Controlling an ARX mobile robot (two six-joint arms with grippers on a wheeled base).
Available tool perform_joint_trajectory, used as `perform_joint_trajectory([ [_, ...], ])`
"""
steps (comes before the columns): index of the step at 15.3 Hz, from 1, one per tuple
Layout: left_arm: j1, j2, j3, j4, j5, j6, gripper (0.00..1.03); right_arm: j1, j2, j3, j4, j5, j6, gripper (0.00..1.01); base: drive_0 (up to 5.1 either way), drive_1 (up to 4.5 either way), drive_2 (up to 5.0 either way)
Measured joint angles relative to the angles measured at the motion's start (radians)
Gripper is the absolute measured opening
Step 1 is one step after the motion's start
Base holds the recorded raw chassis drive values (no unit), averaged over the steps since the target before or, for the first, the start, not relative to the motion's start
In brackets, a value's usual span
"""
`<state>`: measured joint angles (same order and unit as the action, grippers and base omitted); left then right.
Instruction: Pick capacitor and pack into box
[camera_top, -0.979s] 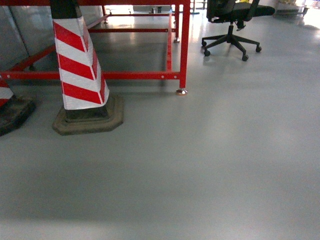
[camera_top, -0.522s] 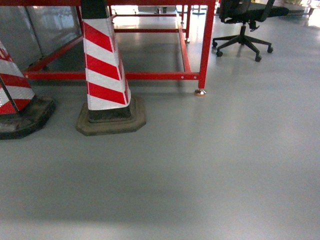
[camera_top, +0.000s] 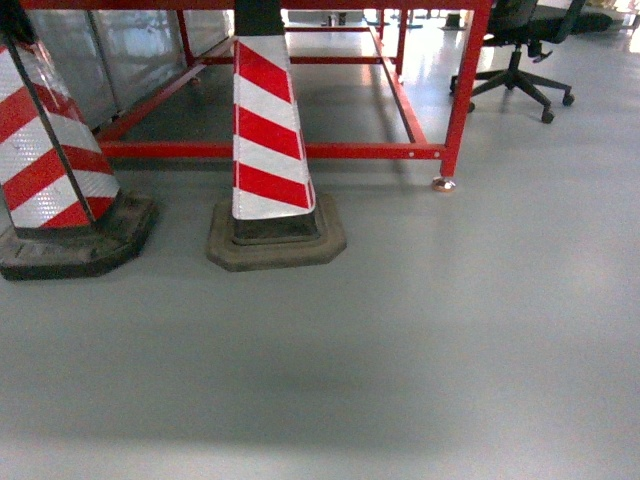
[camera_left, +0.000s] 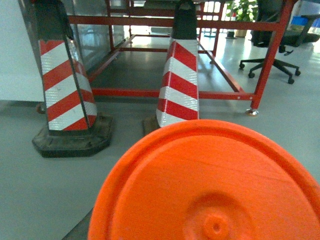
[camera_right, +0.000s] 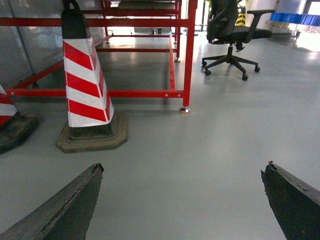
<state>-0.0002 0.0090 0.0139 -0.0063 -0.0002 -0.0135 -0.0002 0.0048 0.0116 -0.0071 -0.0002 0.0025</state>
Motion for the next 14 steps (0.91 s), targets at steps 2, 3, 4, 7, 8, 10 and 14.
perform_joint_trajectory([
  [2,0.0,0.0,0.0,0.0,0.0,0.0,0.43,0.0,0.0,0.0,0.003,0.0,0.0,0.98,-5.0,2.41,2.4],
  [3,0.0,0.0,0.0,-0.002,0.001,0.0,0.43,0.0,0.0,0.0,0.0,0.0,0.0,0.98,0.0,0.0,0.0],
  [4,0.0,0.0,0.0,0.0,-0.005,0.0,0.43,0.0,0.0,0.0,0.003,-0.004,0.0,0.98,0.0,0.0,0.0],
  [7,0.0,0.0,0.0,-0.001,-0.003,0.0,0.43,0.0,0.0,0.0,0.003,-0.003,0.0,0.98,0.0,0.0,0.0],
  [8,0.0,0.0,0.0,0.0,-0.002,0.0,0.43,0.0,0.0,0.0,0.002,-0.002,0.0,0.98,0.0,0.0,0.0],
  [10,0.0,0.0,0.0,0.003,-0.002,0.0,0.43,0.0,0.0,0.0,0.006,-0.002,0.0,0.98,0.0,3.38,-3.3],
  [14,0.0,0.0,0.0,0.001,-0.002,0.0,0.43,0.0,0.0,0.0,0.003,-0.001,0.0,0.98,0.0,4.01,-4.0],
])
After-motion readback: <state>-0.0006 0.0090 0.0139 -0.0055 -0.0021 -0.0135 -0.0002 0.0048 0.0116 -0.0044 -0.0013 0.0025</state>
